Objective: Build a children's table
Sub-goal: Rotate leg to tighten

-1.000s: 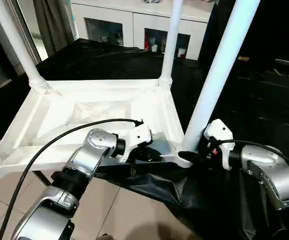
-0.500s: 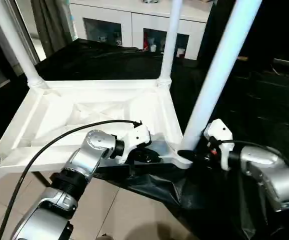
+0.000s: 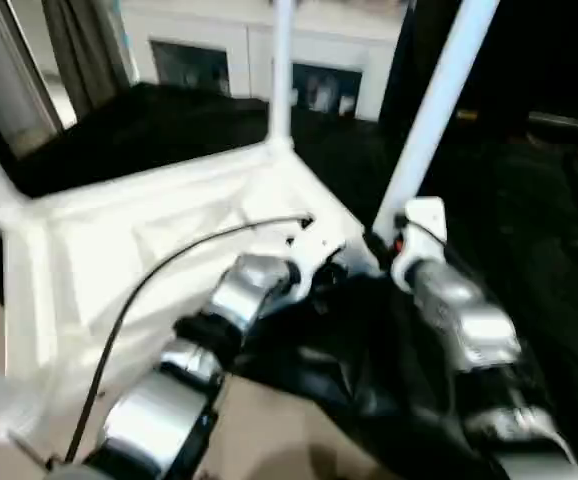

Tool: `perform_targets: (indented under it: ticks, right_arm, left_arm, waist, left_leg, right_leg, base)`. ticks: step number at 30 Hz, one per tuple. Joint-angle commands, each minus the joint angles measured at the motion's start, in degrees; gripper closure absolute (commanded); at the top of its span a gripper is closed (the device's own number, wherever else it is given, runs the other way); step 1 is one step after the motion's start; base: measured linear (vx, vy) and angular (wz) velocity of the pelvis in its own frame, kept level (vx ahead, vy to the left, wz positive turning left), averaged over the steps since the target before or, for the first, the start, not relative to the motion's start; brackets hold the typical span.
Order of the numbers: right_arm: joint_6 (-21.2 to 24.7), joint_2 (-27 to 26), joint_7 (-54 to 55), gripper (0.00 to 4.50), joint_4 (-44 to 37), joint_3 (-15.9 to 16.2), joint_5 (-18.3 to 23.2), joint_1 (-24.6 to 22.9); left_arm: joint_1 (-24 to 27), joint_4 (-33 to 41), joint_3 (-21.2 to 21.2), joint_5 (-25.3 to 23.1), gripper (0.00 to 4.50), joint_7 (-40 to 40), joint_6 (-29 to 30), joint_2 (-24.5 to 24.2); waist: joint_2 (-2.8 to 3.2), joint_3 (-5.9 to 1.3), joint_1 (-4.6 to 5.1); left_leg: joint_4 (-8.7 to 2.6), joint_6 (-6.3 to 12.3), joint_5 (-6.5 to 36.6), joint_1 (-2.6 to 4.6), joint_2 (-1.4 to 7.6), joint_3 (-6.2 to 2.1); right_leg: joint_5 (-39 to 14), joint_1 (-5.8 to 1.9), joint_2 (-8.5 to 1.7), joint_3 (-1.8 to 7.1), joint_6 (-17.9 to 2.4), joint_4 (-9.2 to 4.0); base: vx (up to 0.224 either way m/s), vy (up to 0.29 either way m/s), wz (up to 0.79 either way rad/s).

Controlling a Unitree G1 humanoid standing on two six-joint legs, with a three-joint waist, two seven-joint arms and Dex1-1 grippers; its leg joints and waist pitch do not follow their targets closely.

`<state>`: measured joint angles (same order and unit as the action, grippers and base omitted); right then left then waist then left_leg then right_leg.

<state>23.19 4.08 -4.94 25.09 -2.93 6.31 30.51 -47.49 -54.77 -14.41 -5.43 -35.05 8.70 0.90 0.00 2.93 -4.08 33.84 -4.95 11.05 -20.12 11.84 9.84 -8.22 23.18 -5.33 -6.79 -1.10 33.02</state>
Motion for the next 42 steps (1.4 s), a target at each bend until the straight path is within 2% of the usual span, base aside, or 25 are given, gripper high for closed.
perform_targets:
  ticks: [1,3,4,7,9,10,12,13,14,15,17,19,20,22,23,24,25,26,28,33,34,38,41,42]
  right_arm:
    - [2.1,-2.7,-0.1,2.48,4.1,1.5,0.3,-2.0]
    - [1.2,-2.7,-1.0,2.48,3.5,1.9,-0.2,-2.3]
    - [-0.1,-2.4,-2.0,1.78,2.9,2.1,-0.4,-2.4]
    - [-1.3,-2.0,-2.6,1.76,2.7,2.2,-0.5,-2.1]
    - [-1.6,-1.4,-3.2,1.52,2.2,2.6,-0.7,-2.0]
    - [-1.9,-0.4,-5.0,1.34,1.3,3.5,-0.9,-2.0]
    - [-1.1,1.3,-8.3,1.27,-1.1,4.8,-0.7,-2.4]
    - [0.0,2.9,-11.4,1.27,-3.5,5.8,-0.2,-2.9]
    - [1.7,5.7,-15.4,0.96,-7.1,6.8,0.4,-3.8]
    - [3.2,9.1,-19.5,0.96,-10.7,7.2,1.4,-5.0]
    - [4.0,12.3,-23.3,0.83,-13.6,7.0,2.3,-6.1]
    - [4.0,16.4,-29.5,0.58,-17.1,7.4,4.1,-7.9]
    - [3.9,17.6,-31.3,0.58,-18.2,7.7,4.6,-8.6]
    - [3.1,21.2,-36.3,0.58,-20.7,9.1,5.1,-10.6]
    - [2.8,23.2,-38.9,0.58,-21.9,9.9,5.3,-11.7]
    - [2.8,23.8,-39.7,0.58,-22.2,10.1,5.4,-12.1]
    - [2.8,26.1,-42.8,0.58,-23.6,10.6,5.9,-13.4]
    - [3.5,27.4,-44.3,0.58,-24.5,10.7,6.5,-14.1]
    - [4.3,28.6,-46.5,0.58,-25.4,10.9,7.5,-14.9]
    - [5.2,31.0,-50.3,0.58,-27.1,11.7,8.5,-16.3]
    - [5.1,31.2,-50.8,0.58,-27.1,11.9,8.5,-16.4]
    - [4.4,30.5,-50.7,0.91,-25.4,11.6,8.5,-16.1]
    - [3.1,30.2,-50.3,1.01,-23.7,12.4,7.0,-15.8]
    - [3.1,30.2,-50.3,1.18,-23.7,12.4,7.0,-15.8]
  left_arm:
    - [-3.1,0.6,1.8,-0.2,4.50,2.8,-2.8,0.4]
    - [-2.9,0.6,1.6,-0.2,4.50,1.5,-3.4,0.2]
    - [-2.7,0.3,1.4,0.0,4.50,0.3,-4.0,-0.1]
    - [-2.9,-0.5,1.3,0.2,4.50,-0.2,-5.0,-0.2]
    - [-2.9,-0.7,1.3,0.3,4.50,-0.5,-5.3,-0.4]
    - [-2.9,-0.8,1.2,0.4,4.50,-1.0,-5.5,-0.6]
    - [-2.7,-0.6,1.1,0.4,4.50,-2.1,-5.8,-1.0]
    - [-2.5,-0.5,1.0,0.5,4.50,-3.3,-5.8,-1.5]
    - [-2.1,0.0,0.6,0.5,4.50,-5.7,-6.6,-2.4]
    - [-1.4,1.0,0.2,0.7,4.50,-8.8,-7.7,-3.5]
    - [-0.7,2.1,-0.2,1.2,4.50,-12.3,-9.1,-4.7]
    - [0.6,4.2,-0.8,2.4,4.50,-17.8,-10.9,-6.2]
    - [1.0,4.9,-1.0,2.8,4.50,-19.5,-11.4,-6.6]
    - [2.4,7.7,-1.5,4.2,4.50,-24.1,-11.1,-7.9]
    - [3.2,9.2,-2.0,4.6,4.50,-26.2,-11.0,-8.7]
    - [3.4,9.7,-2.2,4.8,4.50,-26.9,-10.9,-8.9]
    - [4.6,11.8,-2.8,5.4,4.50,-29.7,-10.7,-10.1]
    - [5.2,12.9,-3.0,5.8,4.50,-31.3,-10.6,-10.6]
    - [6.1,14.7,-3.3,6.3,4.50,-33.5,-9.9,-11.6]
    - [8.4,18.7,-3.4,7.1,4.50,-37.1,-8.5,-13.2]
    - [8.8,19.4,-3.4,7.1,4.50,-37.4,-8.2,-13.4]
    - [9.4,20.7,-3.5,7.0,4.50,-37.6,-7.5,-14.0]
    - [9.7,21.3,-3.5,6.8,4.50,-37.6,-7.1,-14.1]
    - [9.7,21.3,-3.5,6.8,4.50,-37.6,-7.1,-14.1]
  waist:
    - [-0.29,-4.10,-0.15]
    - [-0.60,-4.02,-0.17]
    - [-0.54,-3.94,-0.23]
    - [-0.56,-3.88,-0.22]
    - [-0.55,-3.83,-0.11]
    - [-0.56,-3.79,0.03]
    - [-0.55,-3.85,0.10]
    - [-0.61,-3.87,0.08]
    - [-0.44,-3.79,-0.13]
    - [-0.66,-3.82,-0.34]
    - [-0.75,-3.89,-0.50]
    - [-0.56,-4.02,-0.89]
    - [-0.63,-4.06,-1.08]
    - [-0.43,-4.07,-1.58]
    - [-0.32,-4.03,-1.64]
    - [-0.36,-4.06,-1.72]
    - [-0.22,-3.97,-1.91]
    - [-0.34,-3.91,-2.12]
    - [-0.15,-3.80,-2.25]
    - [-0.24,-3.65,-2.40]
    - [-0.44,-3.63,-2.47]
    - [-0.44,-3.72,-2.42]
    - [-0.53,-3.79,-2.40]
    - [-0.49,-3.82,-2.43]
  left_leg:
    - [-3.91,2.66,8.9,-0.03,0.75,-0.07]
    - [-4.01,2.90,9.5,-0.03,0.83,-0.04]
    - [-4.03,2.92,10.2,0.04,0.80,0.00]
    - [-4.09,2.87,10.9,-0.01,0.77,-0.06]
    - [-4.14,2.78,11.5,0.03,0.78,-0.10]
    - [-4.15,2.74,11.6,-0.01,0.79,-0.15]
    - [-4.06,3.20,11.4,-0.11,0.73,-0.08]
    - [-4.05,3.29,11.2,-0.14,0.77,-0.12]
    - [-4.07,3.58,10.6,-0.09,0.72,-0.13]
    - [-4.05,4.43,10.3,-0.12,0.79,-0.13]
    - [-3.99,5.07,9.7,-0.41,0.88,-0.11]
    - [-3.93,5.31,9.5,-0.23,0.91,-0.17]
    - [-3.82,5.59,8.2,-0.21,1.20,-0.06]
    - [-3.83,5.67,7.7,-0.11,1.49,-0.07]
    - [-3.82,5.77,8.3,0.01,1.54,0.00]
    - [-3.80,5.71,8.5,0.01,1.55,0.02]
    - [-3.85,5.43,9.1,0.01,1.56,0.02]
    - [-3.85,5.32,9.6,0.02,1.52,0.08]
    - [-3.95,4.86,10.7,0.14,1.57,0.07]
    - [-4.11,3.68,12.4,0.34,1.59,-0.02]
    - [-4.13,3.66,12.1,0.27,1.64,-0.04]
    - [-4.10,3.56,11.4,0.07,1.48,-0.09]
    - [-4.01,3.69,10.8,0.08,1.48,-0.04]
    - [-4.00,3.71,10.6,0.05,1.48,-0.04]
  right_leg:
    - [-15.8,-3.29,-3.22,2.94,-8.8,-3.89]
    - [-16.6,-3.41,-3.31,2.91,-9.0,-3.98]
    - [-18.4,-3.35,-3.39,2.90,-8.5,-4.22]
    - [-20.7,-3.39,-3.47,2.87,-7.6,-4.44]
    - [-21.8,-3.33,-3.41,2.80,-7.1,-4.63]
    - [-22.3,-3.33,-3.39,2.75,-7.0,-4.67]
    - [-21.8,-3.45,-3.32,2.82,-6.9,-4.61]
    - [-21.5,-3.48,-3.40,2.81,-7.0,-4.58]
    - [-20.9,-3.64,-3.14,2.78,-6.7,-4.58]
    - [-19.8,-3.85,-3.15,2.89,-6.4,-4.50]
    - [-18.7,-3.82,-3.29,2.96,-6.6,-4.23]
    - [-19.4,-3.95,-3.50,2.86,-6.9,-4.34]
    - [-16.7,-3.65,-3.49,3.18,-8.1,-3.91]
    - [-14.0,-3.76,-3.55,3.23,-9.7,-3.51]
    - [-13.1,-3.49,-3.59,3.32,-10.9,-3.31]
    - [-13.0,-3.57,-3.56,3.29,-11.2,-3.32]
    - [-13.8,-3.58,-3.67,3.28,-11.2,-3.39]
    - [-15.0,-3.60,-3.64,3.31,-10.8,-3.50]
    - [-17.3,-3.45,-3.65,3.21,-10.3,-3.83]
    - [-21.5,-3.24,-3.68,3.10,-8.6,-4.29]
    - [-21.9,-3.26,-3.73,3.14,-8.3,-4.30]
    - [-22.2,-3.24,-3.65,3.04,-7.5,-4.33]
    - [-21.3,-3.16,-3.60,3.05,-7.9,-4.20]
    - [-21.0,-3.18,-3.63,3.05,-8.0,-4.14]
  base:
    - [0.000,0.000,0.00]
    - [0.000,0.000,0.00]
    - [0.000,0.000,0.00]
    - [0.000,0.000,0.00]
    - [0.000,0.000,0.00]
    - [0.000,0.000,0.00]
    - [0.000,0.000,0.00]
    - [0.000,0.000,0.00]
    - [0.000,0.000,0.00]
    - [0.000,0.000,0.00]
    - [0.000,0.000,0.00]
    - [0.000,0.000,0.00]
    - [0.000,0.000,0.00]
    - [0.000,0.000,0.00]
    - [0.000,0.000,0.00]
    - [0.000,0.000,0.00]
    - [0.000,0.000,0.00]
    - [0.000,0.000,0.00]
    - [0.000,0.000,0.00]
    - [0.000,0.000,0.00]
    - [0.000,0.000,0.00]
    - [0.000,0.000,0.00]
    - [0.000,0.000,0.00]
    - [0.000,0.000,0.00]
